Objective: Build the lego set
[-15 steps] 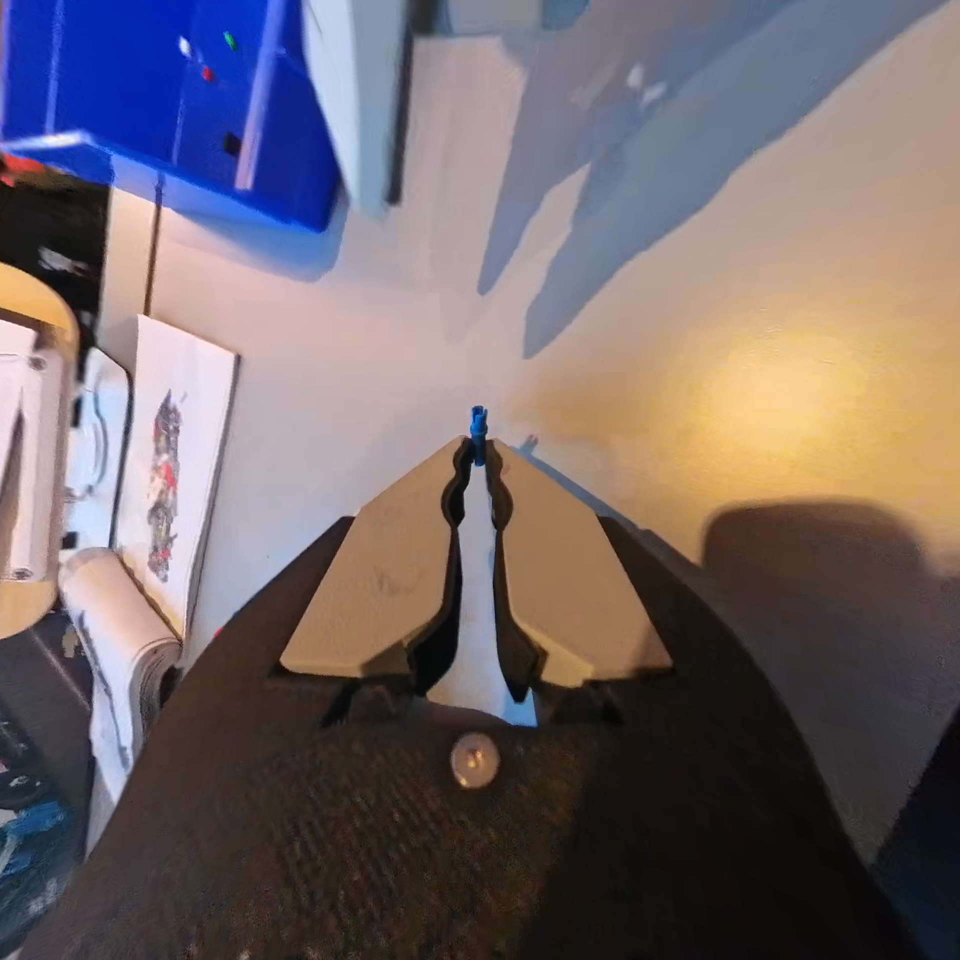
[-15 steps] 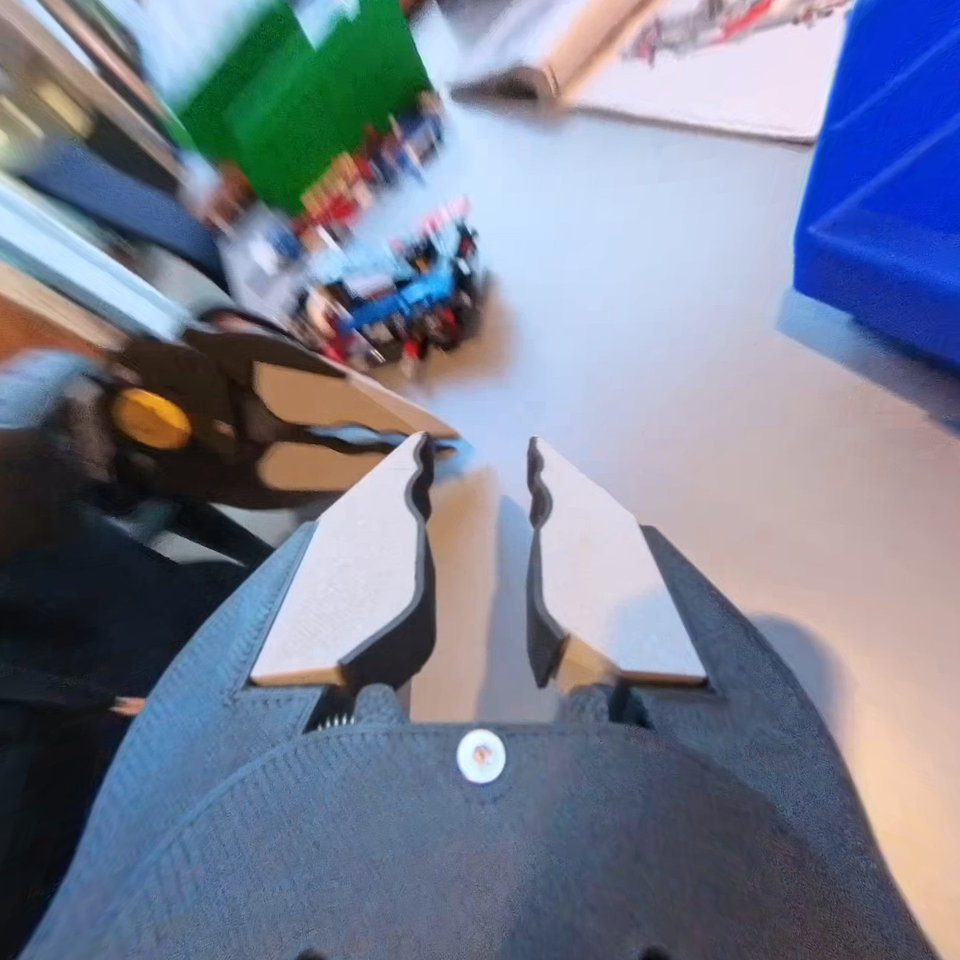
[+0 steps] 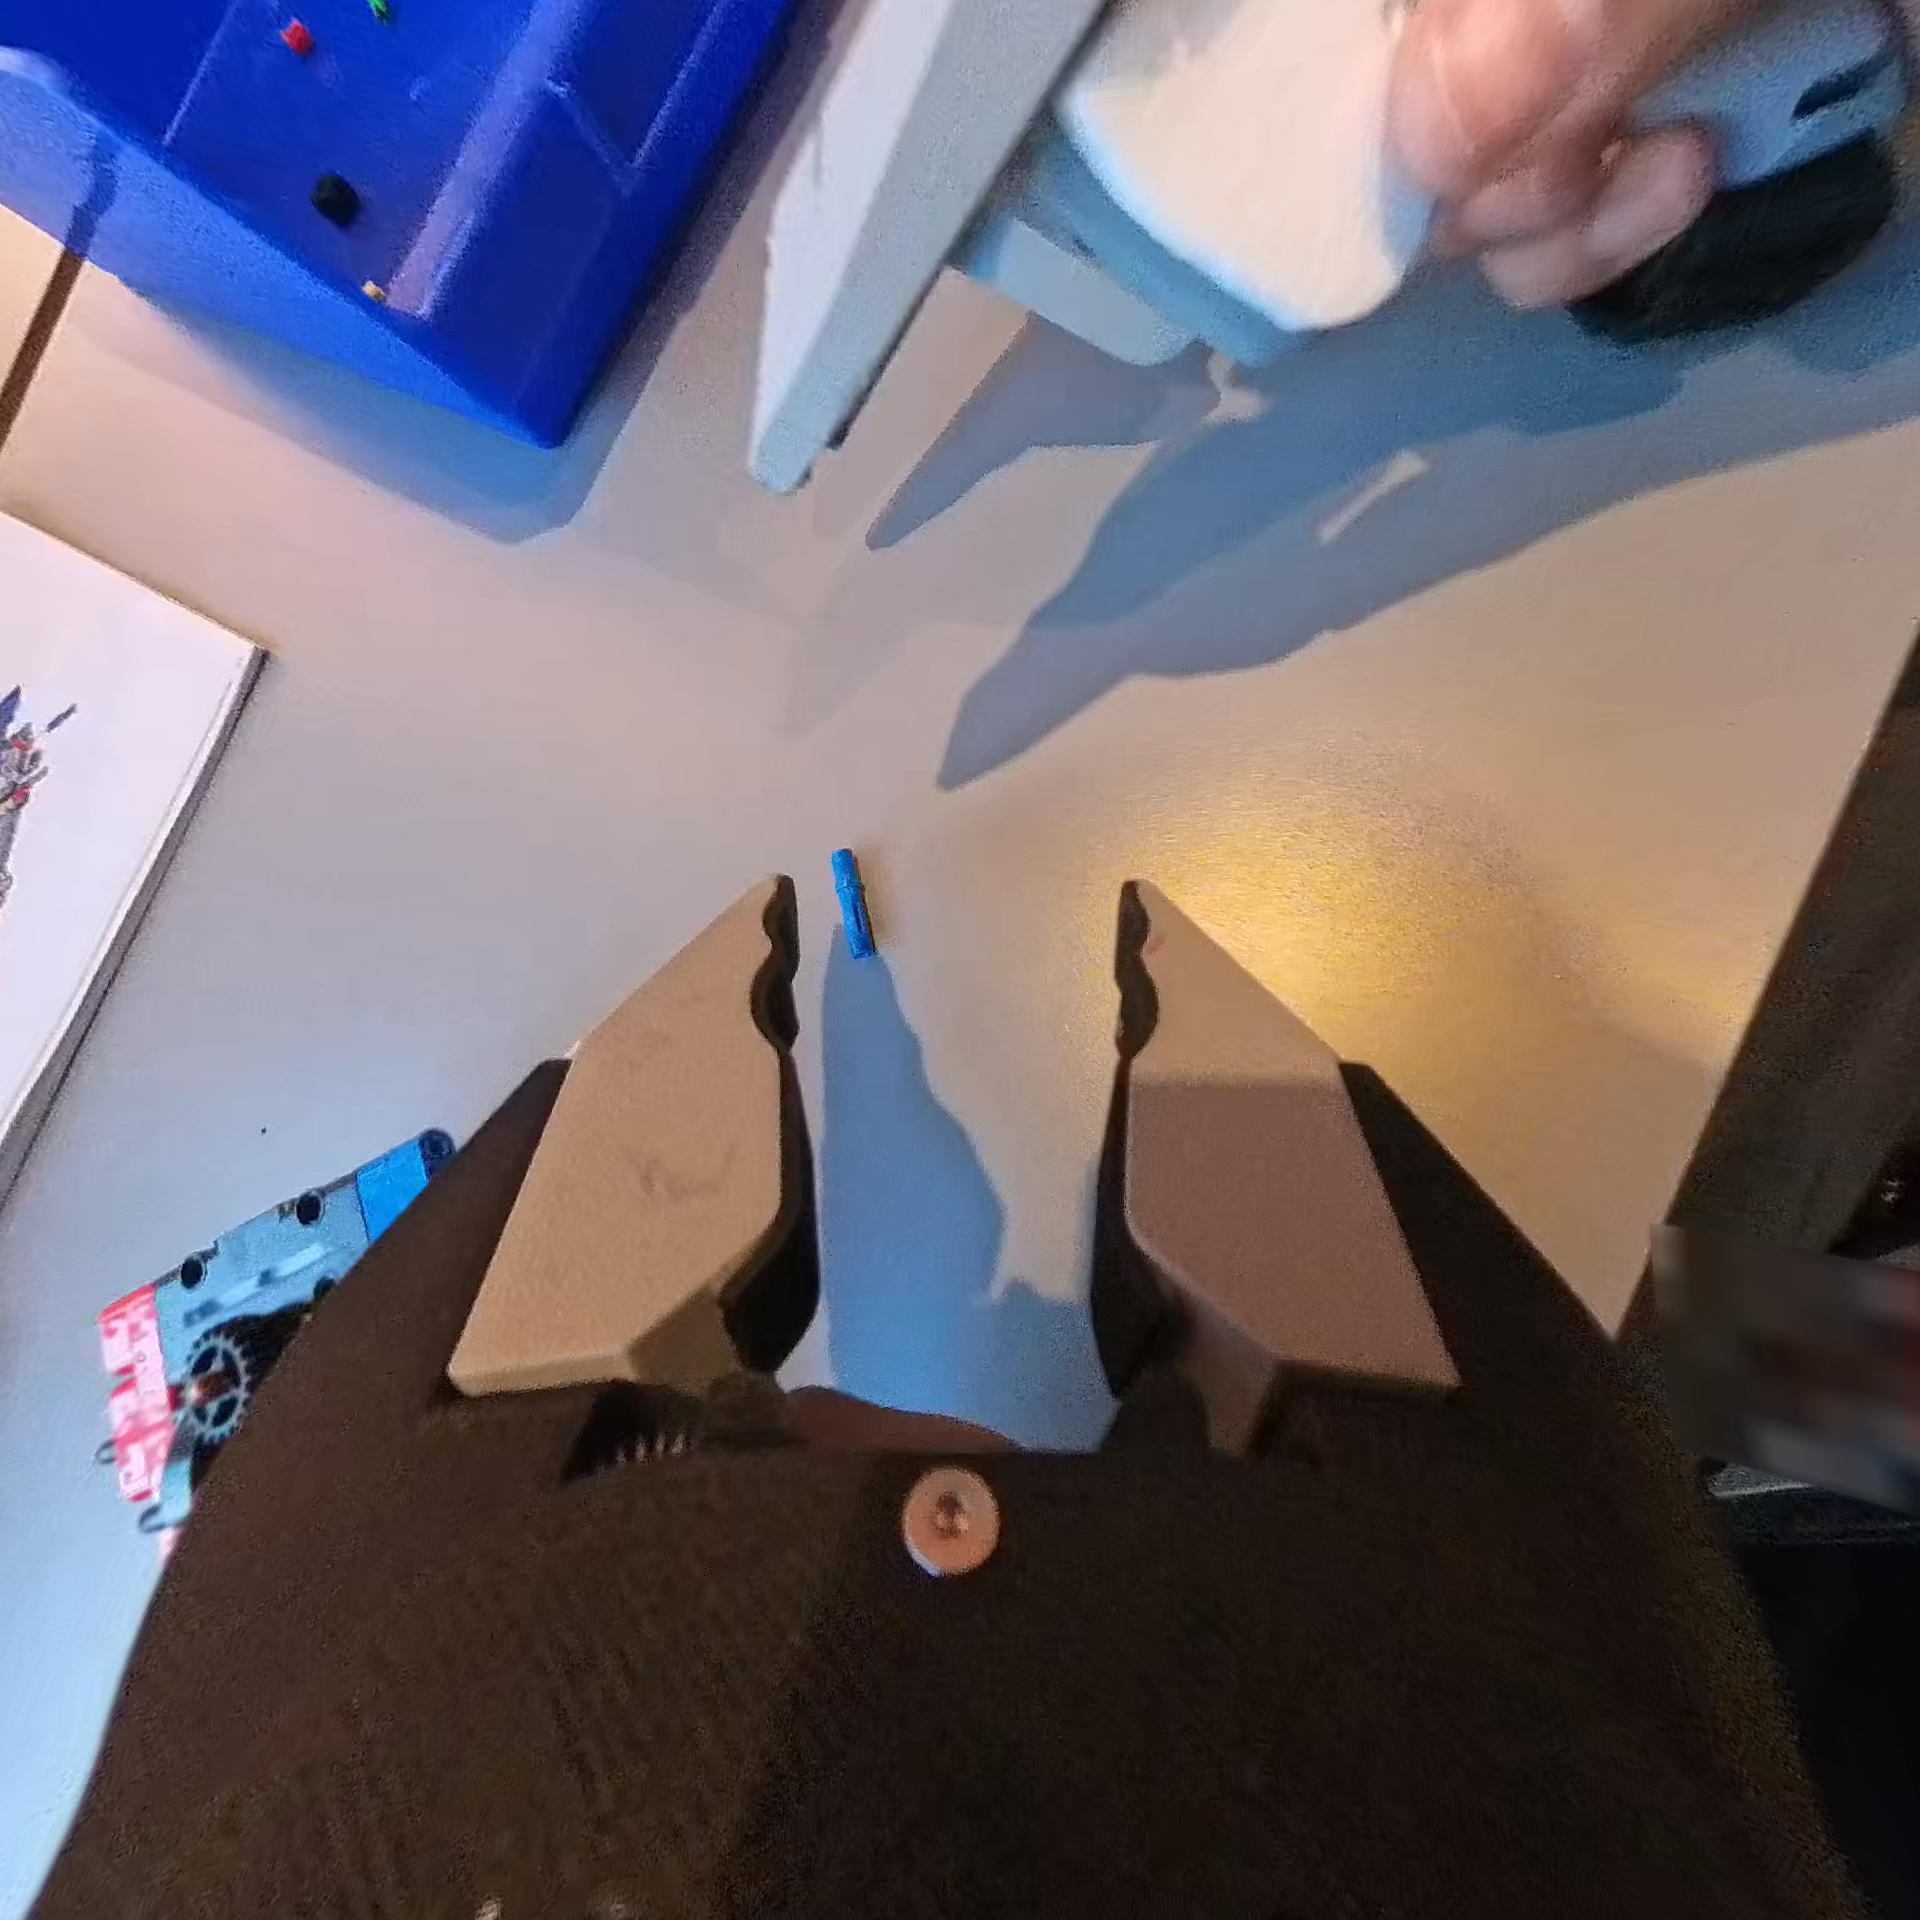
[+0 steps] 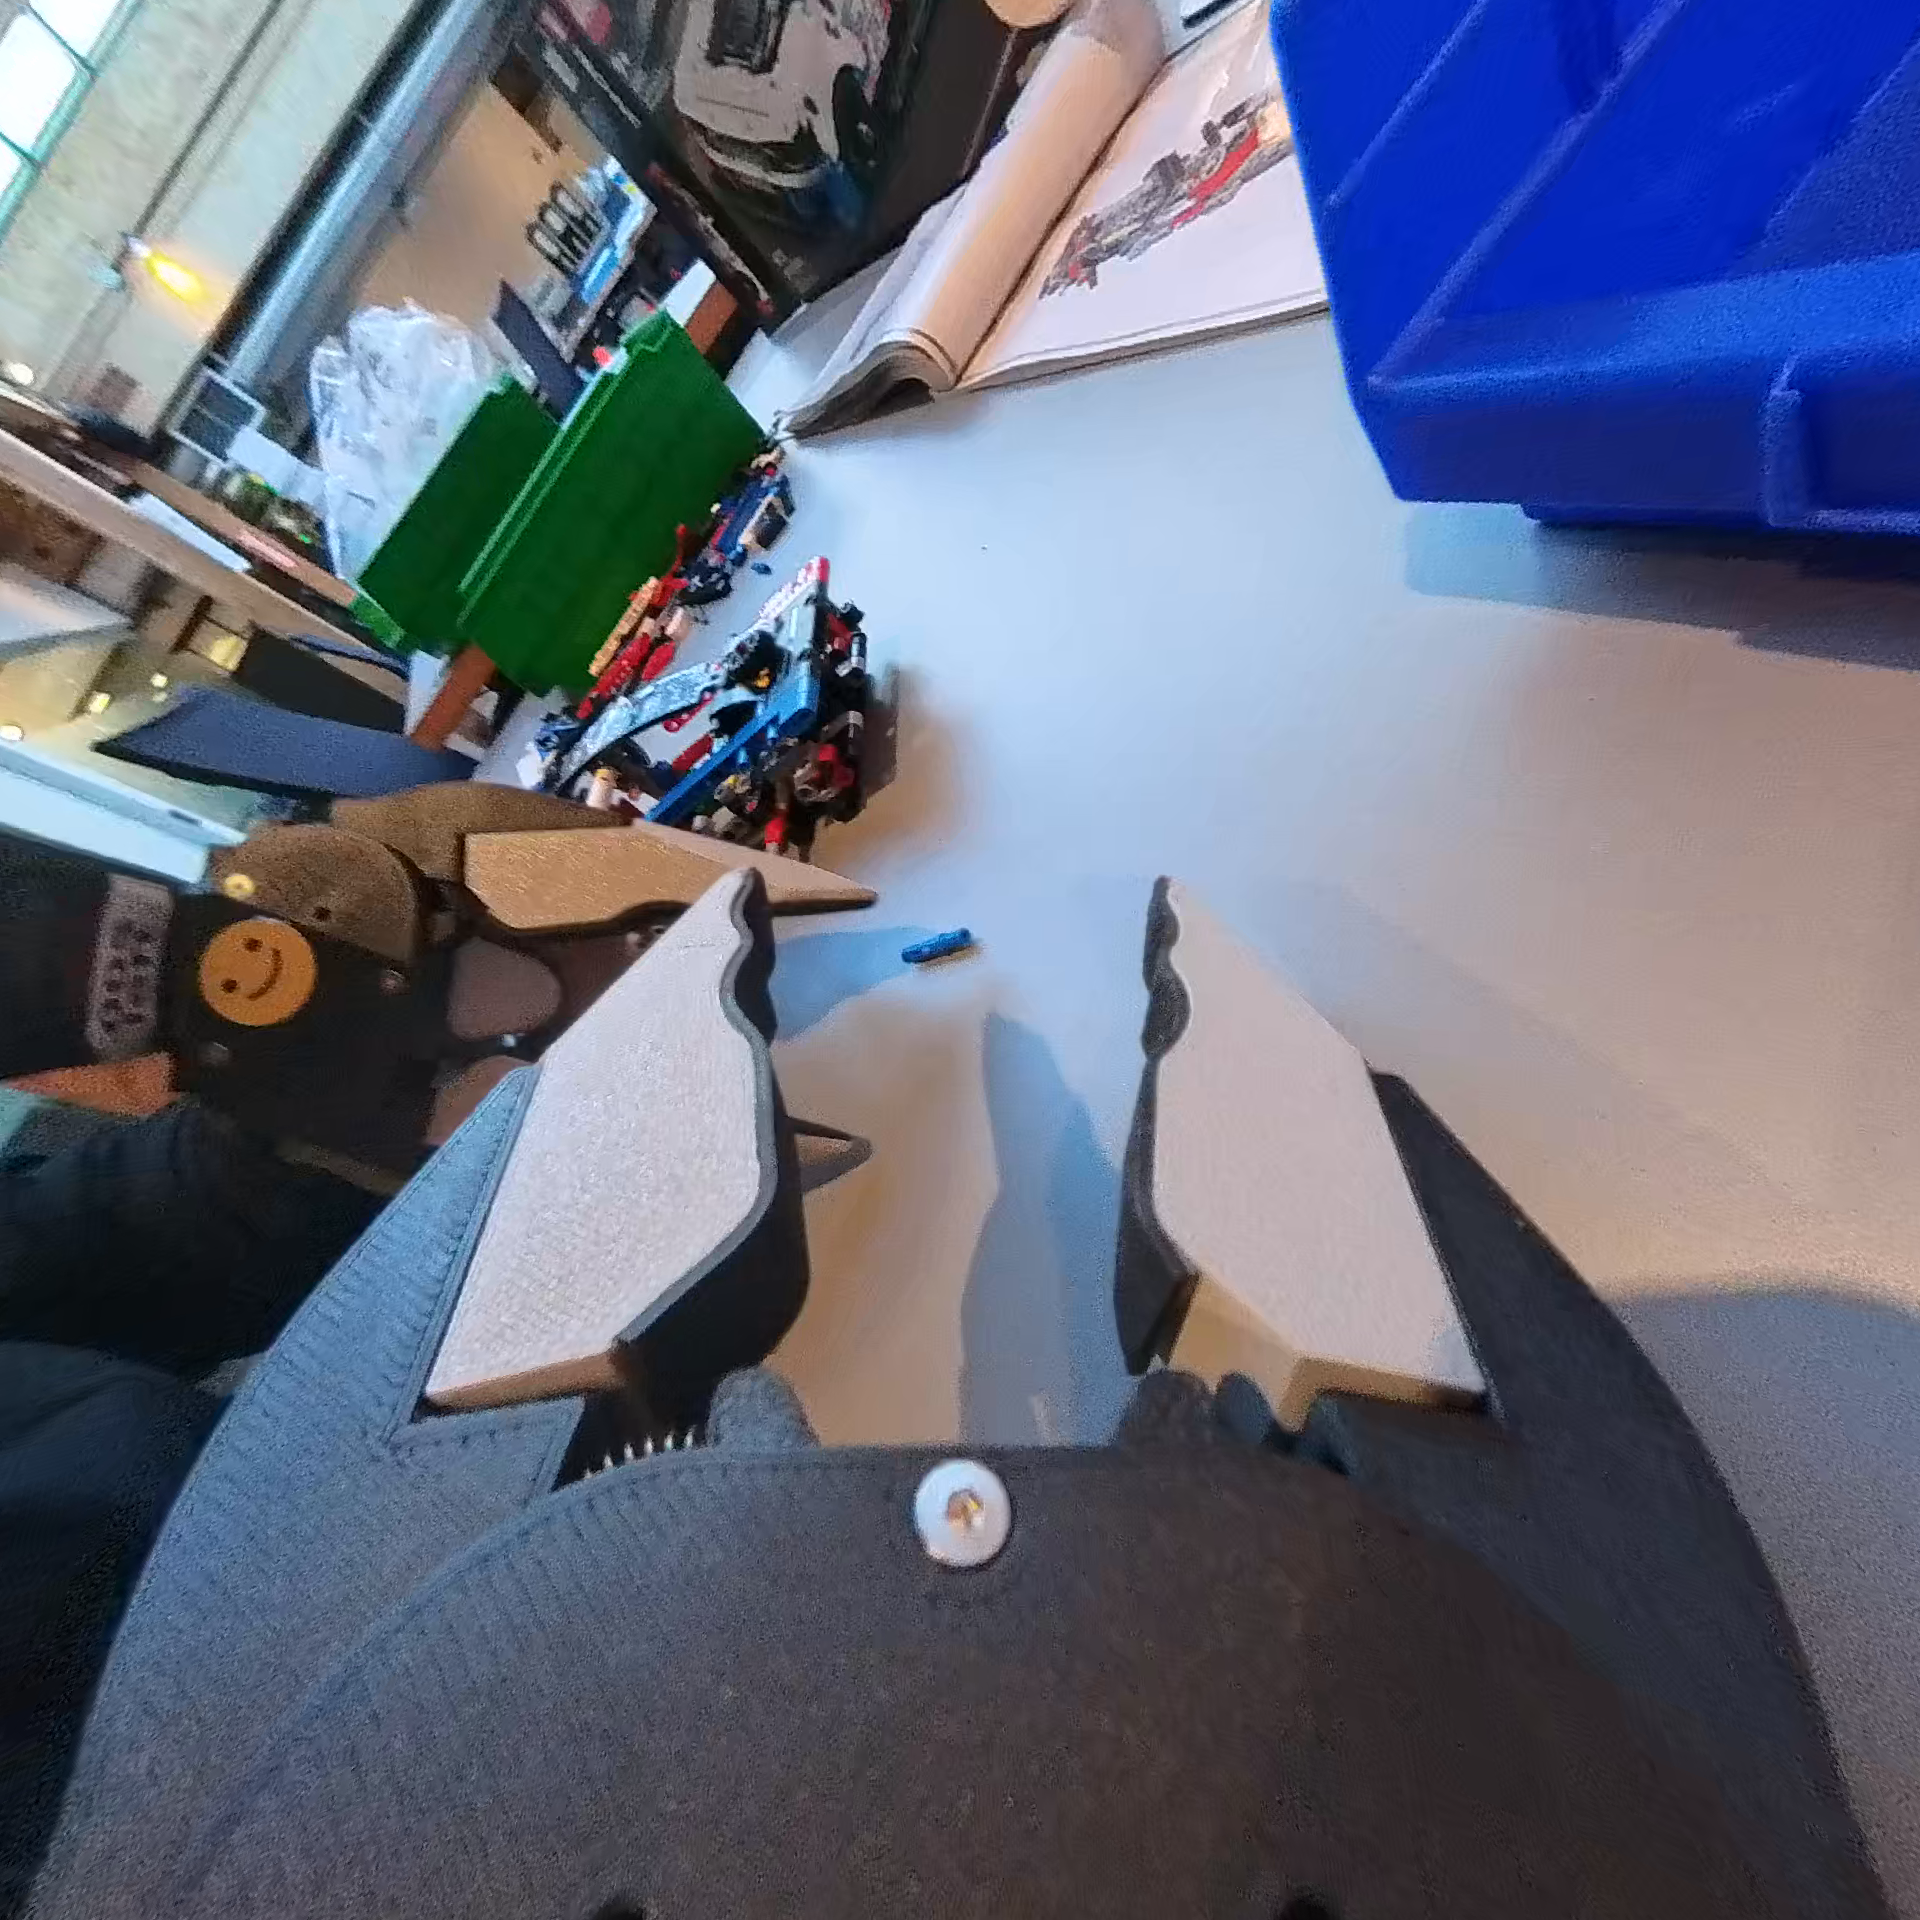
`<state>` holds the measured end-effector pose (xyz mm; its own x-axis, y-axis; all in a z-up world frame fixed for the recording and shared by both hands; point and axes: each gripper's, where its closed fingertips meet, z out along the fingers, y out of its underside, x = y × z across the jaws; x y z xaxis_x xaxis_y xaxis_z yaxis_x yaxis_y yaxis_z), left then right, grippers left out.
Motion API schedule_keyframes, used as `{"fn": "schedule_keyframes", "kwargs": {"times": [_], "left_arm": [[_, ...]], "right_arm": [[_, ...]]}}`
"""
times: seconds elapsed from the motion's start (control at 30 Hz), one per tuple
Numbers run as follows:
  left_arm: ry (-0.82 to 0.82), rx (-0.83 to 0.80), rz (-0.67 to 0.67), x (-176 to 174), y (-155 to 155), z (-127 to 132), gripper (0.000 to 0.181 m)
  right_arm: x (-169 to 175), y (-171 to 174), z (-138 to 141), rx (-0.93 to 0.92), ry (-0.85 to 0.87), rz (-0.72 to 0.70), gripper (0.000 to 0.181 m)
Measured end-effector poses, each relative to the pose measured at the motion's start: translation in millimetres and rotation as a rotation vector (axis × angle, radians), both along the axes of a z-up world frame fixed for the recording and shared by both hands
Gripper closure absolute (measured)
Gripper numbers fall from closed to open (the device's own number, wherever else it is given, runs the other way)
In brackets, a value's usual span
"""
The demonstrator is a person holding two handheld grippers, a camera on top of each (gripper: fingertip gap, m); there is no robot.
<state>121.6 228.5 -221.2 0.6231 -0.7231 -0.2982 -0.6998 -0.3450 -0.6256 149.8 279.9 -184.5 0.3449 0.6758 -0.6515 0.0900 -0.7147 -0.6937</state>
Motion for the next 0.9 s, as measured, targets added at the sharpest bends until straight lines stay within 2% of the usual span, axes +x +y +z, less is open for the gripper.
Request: {"fn": "schedule_keyframes", "kwargs": {"times": [0.17, 0.3, 0.4, 0.47, 0.53, 0.6, 0.63, 0.7, 0.73, 0.77, 0.8, 0.83, 0.87, 0.9], "left_arm": [[-0.032, -0.009, 0.007, -7, -5, 1, 0.116], [-0.064, 0.018, -0.004, -9, -9, 14, 0.109], [-0.129, 0.130, -0.136, 19, -15, 63, 0.117], [-0.096, 0.231, -0.245, 44, -13, 98, 0.131], [-0.011, 0.214, -0.340, 67, -13, 104, 0.136], [0.120, 0.169, -0.384, 76, -9, 91, 0.143], [0.206, 0.211, -0.380, 75, -1, 89, 0.149], [0.339, 0.260, -0.399, 71, 6, 88, 0.159], [0.373, 0.269, -0.413, 71, 6, 88, 0.162], [0.405, 0.289, -0.435, 71, 6, 87, 0.163], [0.418, 0.286, -0.456, 72, 4, 85, 0.164], [0.413, 0.260, -0.472, 74, -1, 82, 0.164], [0.404, 0.247, -0.476, 75, -2, 80, 0.164], [0.411, 0.254, -0.472, 76, -1, 79, 0.165]], "right_arm": [[3, 1, -11, -0.002, -0.035, -0.035, 0.110], [1, -2, -3, 0.015, 0.011, -0.005, 0.087], [-4, -6, -9, 0.035, -0.067, 0.016, 0.082], [-14, -12, -9, 0.062, -0.114, 0.056, 0.075], [-24, -13, -7, 0.092, -0.155, 0.065, 0.074], [-32, -14, -1, 0.126, -0.179, 0.067, 0.073], [-34, -13, -1, 0.143, -0.197, 0.064, 0.087], [-37, -14, -1, 0.167, -0.211, 0.081, 0.134], [-37, -13, -2, 0.183, -0.213, 0.076, 0.136], [-35, -8, -6, 0.194, -0.235, 0.055, 0.120], [-30, -3, -14, 0.200, -0.286, 0.037, 0.090], [-25, -1, -23, 0.205, -0.339, 0.043, 0.049], [-23, -3, -28, 0.201, -0.357, 0.068, 0.030], [-23, -3, -30, 0.188, -0.352, 0.065, 0.028]]}}
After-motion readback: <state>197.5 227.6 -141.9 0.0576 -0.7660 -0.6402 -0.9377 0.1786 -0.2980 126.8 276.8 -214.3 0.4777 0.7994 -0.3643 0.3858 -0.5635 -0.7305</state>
